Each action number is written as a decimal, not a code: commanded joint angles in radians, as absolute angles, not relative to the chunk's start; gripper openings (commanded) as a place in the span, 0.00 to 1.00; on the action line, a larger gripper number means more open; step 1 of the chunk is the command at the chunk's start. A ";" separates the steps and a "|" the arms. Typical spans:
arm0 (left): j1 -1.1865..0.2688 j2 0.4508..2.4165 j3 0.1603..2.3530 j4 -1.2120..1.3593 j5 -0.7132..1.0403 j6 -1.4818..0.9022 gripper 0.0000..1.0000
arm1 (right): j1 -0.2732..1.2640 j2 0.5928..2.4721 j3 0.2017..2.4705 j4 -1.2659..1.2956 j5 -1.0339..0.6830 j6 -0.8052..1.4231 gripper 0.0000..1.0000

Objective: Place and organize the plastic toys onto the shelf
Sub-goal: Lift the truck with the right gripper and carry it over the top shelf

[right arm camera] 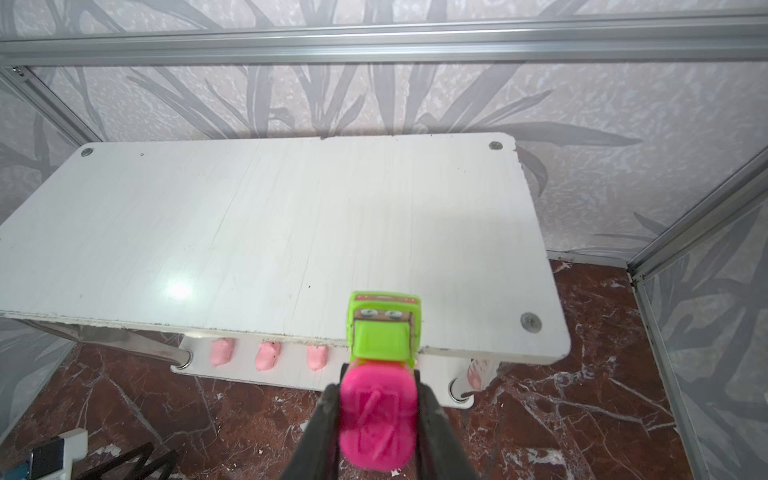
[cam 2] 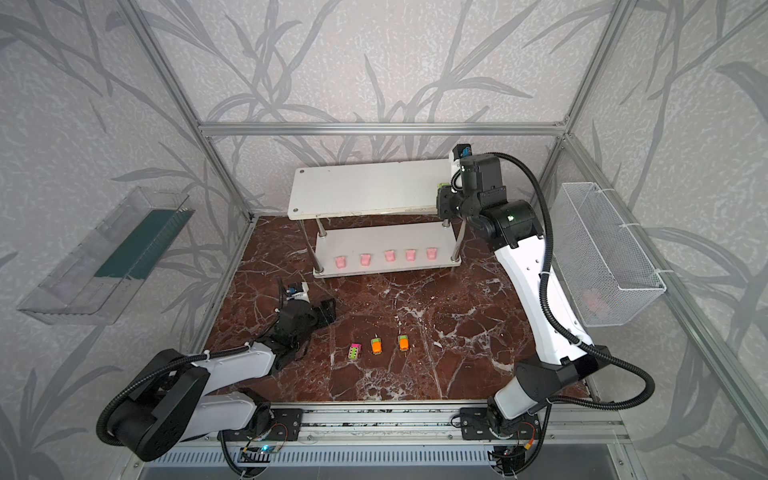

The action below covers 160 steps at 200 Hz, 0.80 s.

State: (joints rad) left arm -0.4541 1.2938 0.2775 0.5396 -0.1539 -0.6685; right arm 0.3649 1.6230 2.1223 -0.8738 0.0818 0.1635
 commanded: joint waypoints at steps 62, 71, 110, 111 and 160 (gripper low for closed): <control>-0.448 1.328 0.289 0.597 -0.115 -0.687 0.78 | 0.304 1.992 2.657 -1.096 0.026 0.090 0.24; -0.449 1.323 0.289 0.592 -0.115 -0.683 0.78 | 0.300 2.019 2.694 -1.113 0.027 0.090 0.24; -0.449 1.291 0.289 0.555 -0.124 -0.663 0.78 | 0.273 2.089 2.795 -1.186 0.019 0.089 0.24; -0.448 1.290 0.288 0.554 -0.125 -0.663 0.78 | 0.271 2.090 2.795 -1.187 0.018 0.088 0.24; -0.448 1.290 0.288 0.552 -0.130 -0.660 0.78 | 0.247 2.083 2.762 -1.194 -0.009 0.085 0.25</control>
State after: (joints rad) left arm -0.4541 1.2961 0.2775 0.5659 -0.1238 -0.6655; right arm 0.2539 2.0888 2.7605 -1.1660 0.0154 0.1009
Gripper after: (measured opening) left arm 0.783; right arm 0.273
